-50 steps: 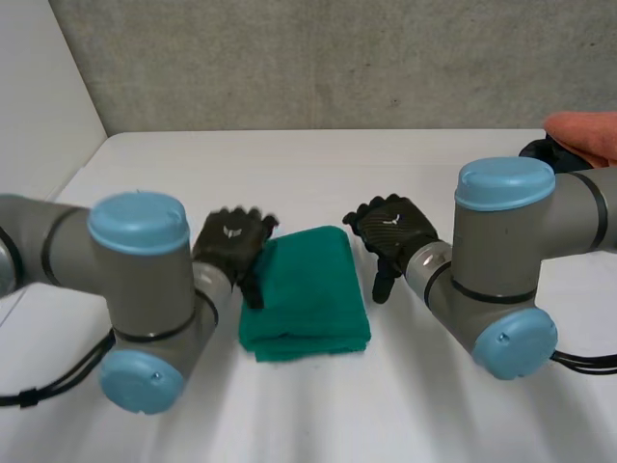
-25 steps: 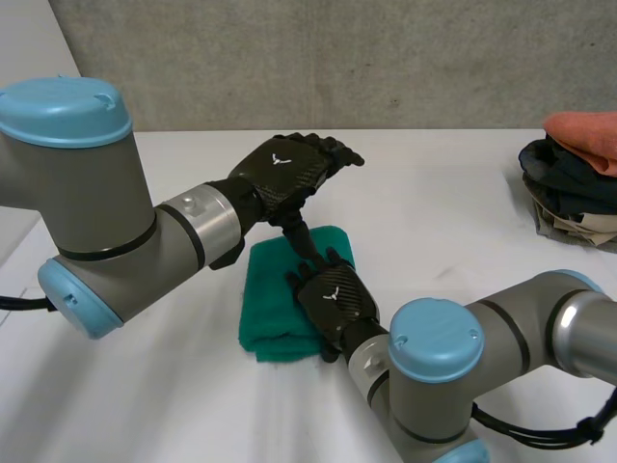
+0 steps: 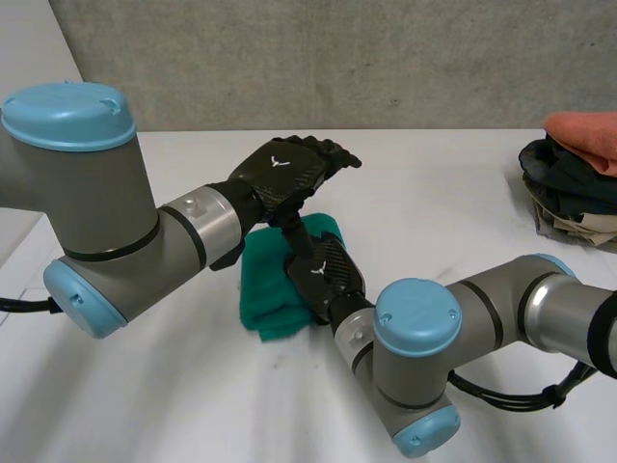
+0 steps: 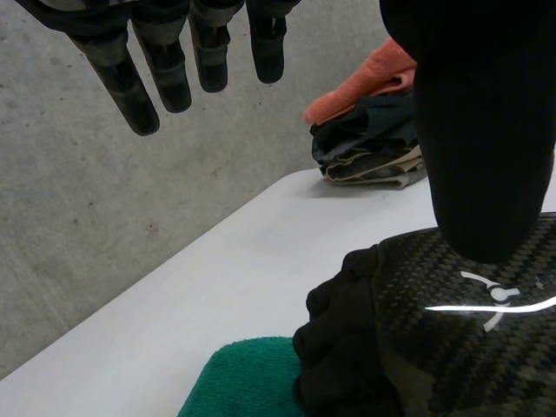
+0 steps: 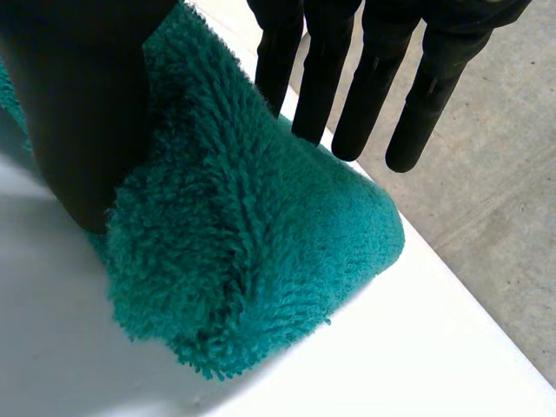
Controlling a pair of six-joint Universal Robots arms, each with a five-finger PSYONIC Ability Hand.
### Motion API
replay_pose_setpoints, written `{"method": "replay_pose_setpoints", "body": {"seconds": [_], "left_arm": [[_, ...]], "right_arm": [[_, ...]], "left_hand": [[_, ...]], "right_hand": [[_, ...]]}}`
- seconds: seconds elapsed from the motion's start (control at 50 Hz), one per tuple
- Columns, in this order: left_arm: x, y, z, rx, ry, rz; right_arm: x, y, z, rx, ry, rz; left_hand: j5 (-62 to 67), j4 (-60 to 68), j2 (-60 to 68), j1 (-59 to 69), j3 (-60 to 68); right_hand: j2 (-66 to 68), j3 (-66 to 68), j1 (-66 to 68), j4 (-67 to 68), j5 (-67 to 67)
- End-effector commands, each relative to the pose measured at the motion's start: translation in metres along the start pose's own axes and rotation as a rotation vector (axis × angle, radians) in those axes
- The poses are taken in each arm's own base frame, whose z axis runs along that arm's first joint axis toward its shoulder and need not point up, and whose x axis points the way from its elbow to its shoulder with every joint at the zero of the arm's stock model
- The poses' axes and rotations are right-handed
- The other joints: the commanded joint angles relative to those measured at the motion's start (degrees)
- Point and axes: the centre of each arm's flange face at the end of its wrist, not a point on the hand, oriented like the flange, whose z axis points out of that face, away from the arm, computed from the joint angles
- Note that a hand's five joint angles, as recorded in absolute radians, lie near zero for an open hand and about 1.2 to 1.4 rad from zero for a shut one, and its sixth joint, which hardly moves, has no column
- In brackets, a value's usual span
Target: Fold the laundry.
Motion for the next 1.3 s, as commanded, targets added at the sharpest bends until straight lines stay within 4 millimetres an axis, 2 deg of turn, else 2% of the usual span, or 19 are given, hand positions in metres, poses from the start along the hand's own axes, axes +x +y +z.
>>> {"method": "replay_pose_setpoints", "body": {"seconds": [0.02, 0.04, 0.1, 0.24, 0.36, 0.44, 0.46, 0.56, 0.66, 0.68, 0.74, 0.76, 0.8, 0.82, 0.9, 1.0, 1.12, 1.2, 1.3], "left_arm": [[-0.001, 0.001, 0.0, -0.002, -0.001, -0.001], [-0.001, 0.0, 0.0, 0.0, -0.002, -0.001], [-0.001, 0.001, 0.0, -0.002, -0.003, -0.001], [-0.01, -0.004, 0.0, 0.012, -0.026, 0.003], [-0.02, -0.021, 0.0, 0.062, -0.053, 0.026], [-0.026, -0.039, -0.006, 0.108, -0.082, 0.045], [-0.026, -0.043, -0.007, 0.117, -0.087, 0.049], [-0.026, -0.06, -0.014, 0.161, -0.097, 0.07], [-0.025, -0.065, -0.017, 0.171, -0.099, 0.075], [-0.025, -0.064, -0.017, 0.168, -0.097, 0.074], [-0.025, -0.063, -0.018, 0.164, -0.097, 0.071], [-0.024, -0.062, -0.018, 0.162, -0.097, 0.072], [-0.024, -0.061, -0.018, 0.157, -0.096, 0.069], [-0.023, -0.06, -0.018, 0.154, -0.096, 0.068], [-0.022, -0.057, -0.018, 0.146, -0.091, 0.065], [-0.018, -0.049, -0.017, 0.123, -0.082, 0.055], [-0.012, -0.046, -0.017, 0.114, -0.068, 0.051], [-0.009, -0.045, -0.017, 0.109, -0.069, 0.049], [-0.007, -0.044, -0.017, 0.105, -0.077, 0.047]], "right_arm": [[-0.001, 0.002, 0.006, 0.005, 0.001, 0.0], [-0.001, 0.002, 0.008, 0.008, 0.002, 0.001], [0.0, 0.001, 0.009, 0.016, 0.0, 0.0], [0.031, -0.021, 0.022, 0.123, 0.092, -0.001], [0.079, -0.055, 0.037, 0.255, 0.222, -0.012], [0.127, -0.077, 0.042, 0.326, 0.33, -0.014], [0.153, -0.082, 0.042, 0.347, 0.387, -0.023], [0.226, -0.105, 0.036, 0.456, 0.533, -0.063], [0.305, -0.102, 0.023, 0.531, 0.642, -0.058], [0.335, -0.096, 0.015, 0.543, 0.677, -0.059], [0.378, -0.086, 0.001, 0.554, 0.734, -0.061], [0.402, -0.075, -0.008, 0.556, 0.754, -0.057], [0.423, -0.064, -0.017, 0.556, 0.765, -0.05], [0.442, -0.046, -0.023, 0.545, 0.759, -0.037], [0.476, 0.01, -0.031, 0.505, 0.724, 0.035], [0.485, 0.102, -0.039, 0.406, 0.591, 0.185], [0.482, 0.172, -0.063, 0.316, 0.467, 0.241], [0.474, 0.189, -0.074, 0.281, 0.412, 0.26], [0.472, 0.189, -0.075, 0.277, 0.4, 0.253]], "left_hand": [[-1.1, 0.0, -0.1, 0.4, -0.6], [-1.1, 0.0, -0.1, 0.4, -0.6], [-1.1, 0.0, -0.1, 0.4, -0.6], [-0.9, 0.2, 0.1, 0.6, -0.4], [-0.9, 0.2, 0.1, 0.6, -0.4], [-0.9, 0.2, 0.1, 0.6, -0.4], [-1.1, 0.0, -0.1, 0.4, -0.6], [-1.1, 0.0, -0.1, 0.4, -0.6], [-1.1, 0.0, -0.1, 0.4, -0.6], [-1.1, 0.0, -0.1, 0.4, -0.6], [-1.1, 0.0, -0.1, 0.4, -0.6], [-1.1, 0.0, -0.1, 0.4, -0.6], [-0.9, 0.2, 0.1, 0.6, -0.4], [-0.9, 0.2, 0.1, 0.6, -0.4], [-0.9, 0.2, 0.1, 0.6, -0.4], [-0.8, 0.4, 0.2, 0.8, -0.2], [-0.8, 0.4, 0.2, 0.8, -0.2], [-0.8, 0.4, 0.2, 0.8, -0.2], [-0.6, 0.5, 0.4, 0.9, -0.1]], "right_hand": [[14.7, 14.9, 15.4, 14.9, 16.1], [26.2, 26.5, 26.9, 26.5, 27.7], [43.8, 44.0, 44.4, 44.0, 45.2], [43.8, 44.0, 44.5, 44.0, 45.2], [43.8, 44.0, 44.5, 44.0, 45.2], [43.8, 44.0, 44.5, 44.0, 45.2], [43.8, 44.0, 44.5, 44.0, 45.2], [43.8, 44.0, 44.5, 44.0, 45.2], [43.8, 44.0, 44.5, 44.0, 45.2], [43.8, 44.0, 44.5, 44.0, 45.2], [43.8, 44.0, 44.5, 44.0, 45.2], [43.8, 44.0, 44.5, 44.0, 45.2], [43.8, 44.0, 44.5, 44.0, 45.2], [43.8, 44.0, 44.5, 44.0, 45.2], [43.8, 44.0, 44.5, 44.0, 45.2], [43.8, 44.0, 44.5, 44.0, 45.2], [43.8, 44.0, 44.5, 44.0, 45.2], [43.8, 44.0, 44.5, 44.0, 45.2], [43.8, 44.0, 44.5, 44.0, 45.2]]}}
